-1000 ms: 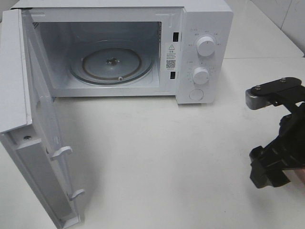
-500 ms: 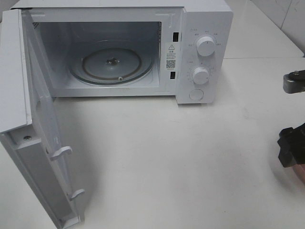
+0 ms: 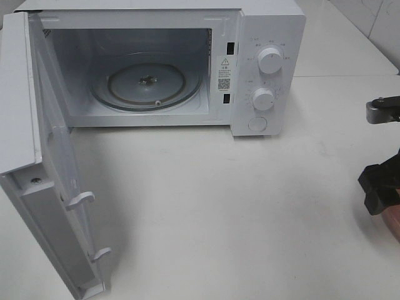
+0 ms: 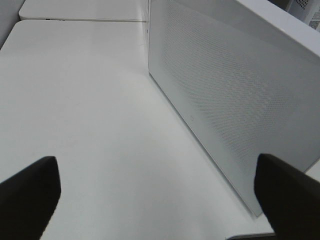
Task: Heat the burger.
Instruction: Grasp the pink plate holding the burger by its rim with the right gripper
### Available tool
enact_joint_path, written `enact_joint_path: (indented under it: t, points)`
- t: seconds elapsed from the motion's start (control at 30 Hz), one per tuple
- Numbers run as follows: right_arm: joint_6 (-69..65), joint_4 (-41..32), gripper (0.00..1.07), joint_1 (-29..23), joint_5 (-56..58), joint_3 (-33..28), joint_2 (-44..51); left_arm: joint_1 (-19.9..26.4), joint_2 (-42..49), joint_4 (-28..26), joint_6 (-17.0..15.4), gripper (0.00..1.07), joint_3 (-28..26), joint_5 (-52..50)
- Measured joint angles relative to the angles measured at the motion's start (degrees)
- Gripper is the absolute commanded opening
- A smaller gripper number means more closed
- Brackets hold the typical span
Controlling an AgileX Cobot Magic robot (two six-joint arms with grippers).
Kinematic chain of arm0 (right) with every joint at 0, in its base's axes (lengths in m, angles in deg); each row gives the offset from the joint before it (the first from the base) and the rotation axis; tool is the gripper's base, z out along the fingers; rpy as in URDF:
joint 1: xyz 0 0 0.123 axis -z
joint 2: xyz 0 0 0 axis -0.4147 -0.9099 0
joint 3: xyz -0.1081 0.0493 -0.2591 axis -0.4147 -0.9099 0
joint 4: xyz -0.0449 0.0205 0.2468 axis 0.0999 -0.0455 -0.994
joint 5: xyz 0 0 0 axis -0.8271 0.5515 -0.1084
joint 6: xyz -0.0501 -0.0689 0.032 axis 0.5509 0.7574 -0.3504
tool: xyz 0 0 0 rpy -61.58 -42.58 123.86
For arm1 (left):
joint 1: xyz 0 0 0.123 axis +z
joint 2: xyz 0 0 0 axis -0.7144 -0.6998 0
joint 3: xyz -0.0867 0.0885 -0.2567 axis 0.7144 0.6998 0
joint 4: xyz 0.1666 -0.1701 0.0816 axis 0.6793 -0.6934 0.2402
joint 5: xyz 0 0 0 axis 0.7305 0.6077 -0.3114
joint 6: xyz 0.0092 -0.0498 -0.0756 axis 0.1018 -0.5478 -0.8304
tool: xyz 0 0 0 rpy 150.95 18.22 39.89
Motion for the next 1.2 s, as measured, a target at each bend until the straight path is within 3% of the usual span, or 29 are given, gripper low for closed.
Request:
enact_joint_path:
  t: [0.5,0.97,1.17,1.2]
  points:
    - [-0.1,0.1,0.82,0.0,-6.8,0.2,-10.4,0.0,0.0,0.0,0.0,0.98,0.0,0.0]
    - [-1.2,1.1,0.77,0.0,-8.9,0.2,-14.6,0.0,0.0,0.0,0.0,0.98,0.0,0.0]
    - [-2.0,2.0,0.66,0.0,-9.1,0.3,-14.6,0.0,0.0,0.0,0.0,0.98,0.0,0.0]
    - [-3.1,2.9,0.57,0.0,-9.1,0.3,-14.6,0.0,0.0,0.0,0.0,0.98,0.0,0.0]
